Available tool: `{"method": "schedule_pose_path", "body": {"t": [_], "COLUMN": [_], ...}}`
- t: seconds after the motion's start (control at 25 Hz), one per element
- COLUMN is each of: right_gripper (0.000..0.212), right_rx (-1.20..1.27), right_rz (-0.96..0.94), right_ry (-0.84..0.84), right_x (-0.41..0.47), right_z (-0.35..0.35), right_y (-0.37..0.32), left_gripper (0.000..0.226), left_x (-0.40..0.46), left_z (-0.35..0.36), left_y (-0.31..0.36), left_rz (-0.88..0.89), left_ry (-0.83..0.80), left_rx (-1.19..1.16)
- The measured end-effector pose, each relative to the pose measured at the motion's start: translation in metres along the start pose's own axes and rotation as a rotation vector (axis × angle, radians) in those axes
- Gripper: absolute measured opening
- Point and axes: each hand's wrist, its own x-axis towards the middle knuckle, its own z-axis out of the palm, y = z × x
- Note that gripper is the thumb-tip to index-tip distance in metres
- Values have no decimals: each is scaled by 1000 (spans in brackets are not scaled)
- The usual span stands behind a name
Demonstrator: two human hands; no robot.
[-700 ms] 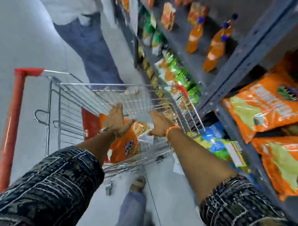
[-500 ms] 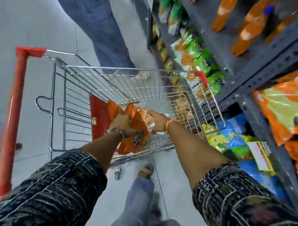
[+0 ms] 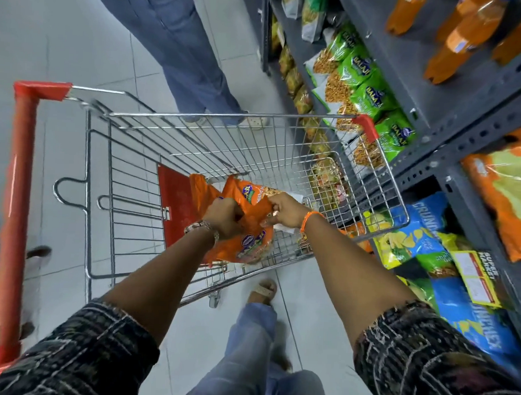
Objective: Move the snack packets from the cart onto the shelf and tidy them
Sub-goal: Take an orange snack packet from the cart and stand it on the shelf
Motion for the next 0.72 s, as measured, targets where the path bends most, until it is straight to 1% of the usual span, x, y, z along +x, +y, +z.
{"method": "schedule_pose_path", "body": {"t": [0.12, 0.2, 0.28, 0.36, 0.4, 0.48, 0.52, 0.56, 0.64, 0.72], "right_gripper": [34, 29, 20, 27, 27, 20, 24, 23, 14, 15], "right_rx": [124, 201, 298, 353, 381, 421, 419, 421, 468, 486], "right_rz": [-46, -90, -147, -232, -275, -395, -451, -500, -573, -625], "right_ry": [110, 208, 301, 415, 479, 633, 712, 780, 854, 957], "right_x": [-33, -58, -87, -121, -138, -165, -183, -202, -235, -277], "right_z": [-15, -29, -46, -66, -77, -95, -104, -115, -134, -151], "right_y": [-8, -23, -42, -69, -82, -108, -123, -137, -163, -186], "left_gripper": [28, 19, 16, 13, 12, 14, 15, 17, 28, 31], "left_x": [-6, -14, -27, -42, -49, -63, -71, -81, -97, -113], "left_z": [-46, -85, -127, -168, -187, -224, -240, -256, -283, -306], "left_y": [20, 41, 65, 92, 106, 127, 139, 153, 173, 194], "left_rz": [98, 216, 354, 487, 529, 566, 593, 634, 701, 779], "left_ry": [-25, 8, 56, 101, 115, 161, 203, 252, 356, 409], "left_rx": [-8, 67, 118, 123, 113, 63, 38, 27, 51, 58]}}
